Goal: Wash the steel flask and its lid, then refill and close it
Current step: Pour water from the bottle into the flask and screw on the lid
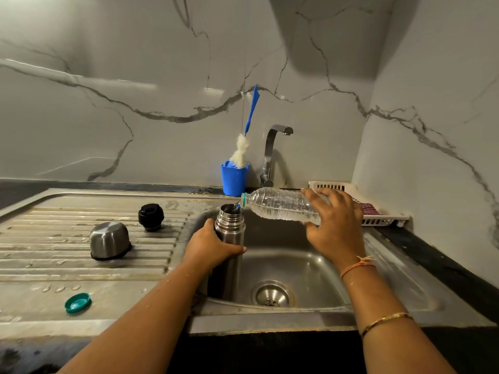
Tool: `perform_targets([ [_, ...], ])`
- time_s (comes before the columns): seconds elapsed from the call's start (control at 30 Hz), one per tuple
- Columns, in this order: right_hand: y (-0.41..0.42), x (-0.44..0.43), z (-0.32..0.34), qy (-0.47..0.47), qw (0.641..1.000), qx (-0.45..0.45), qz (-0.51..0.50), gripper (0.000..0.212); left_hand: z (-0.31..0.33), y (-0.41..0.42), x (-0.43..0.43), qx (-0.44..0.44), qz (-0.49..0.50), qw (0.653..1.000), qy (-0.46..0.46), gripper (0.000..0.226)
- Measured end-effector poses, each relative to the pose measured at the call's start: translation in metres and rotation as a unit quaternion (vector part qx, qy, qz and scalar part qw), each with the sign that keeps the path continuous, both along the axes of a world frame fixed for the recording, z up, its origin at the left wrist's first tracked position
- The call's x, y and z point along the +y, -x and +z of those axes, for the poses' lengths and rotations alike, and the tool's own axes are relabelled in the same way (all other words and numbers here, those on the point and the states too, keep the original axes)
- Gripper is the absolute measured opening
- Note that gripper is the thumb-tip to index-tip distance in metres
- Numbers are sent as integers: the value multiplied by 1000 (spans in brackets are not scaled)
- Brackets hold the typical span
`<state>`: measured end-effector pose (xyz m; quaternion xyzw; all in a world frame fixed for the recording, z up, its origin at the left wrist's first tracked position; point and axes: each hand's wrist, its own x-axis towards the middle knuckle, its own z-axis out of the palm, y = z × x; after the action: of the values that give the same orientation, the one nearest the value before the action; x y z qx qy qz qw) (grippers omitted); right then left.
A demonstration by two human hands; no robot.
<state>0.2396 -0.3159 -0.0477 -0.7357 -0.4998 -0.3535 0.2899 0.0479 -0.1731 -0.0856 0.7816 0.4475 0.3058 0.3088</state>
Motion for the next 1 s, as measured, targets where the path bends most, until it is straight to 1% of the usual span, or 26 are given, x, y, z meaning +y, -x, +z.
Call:
perform_targets([
  [0.6, 1, 0, -1, -12, 1000, -10, 3, 72, -1, 1, 0, -13, -4, 1000, 2, 86],
  [1.0, 3, 1, -1, -4, 1000, -12, 4, 72, 0, 0, -1, -15, -6, 1000, -4, 83],
])
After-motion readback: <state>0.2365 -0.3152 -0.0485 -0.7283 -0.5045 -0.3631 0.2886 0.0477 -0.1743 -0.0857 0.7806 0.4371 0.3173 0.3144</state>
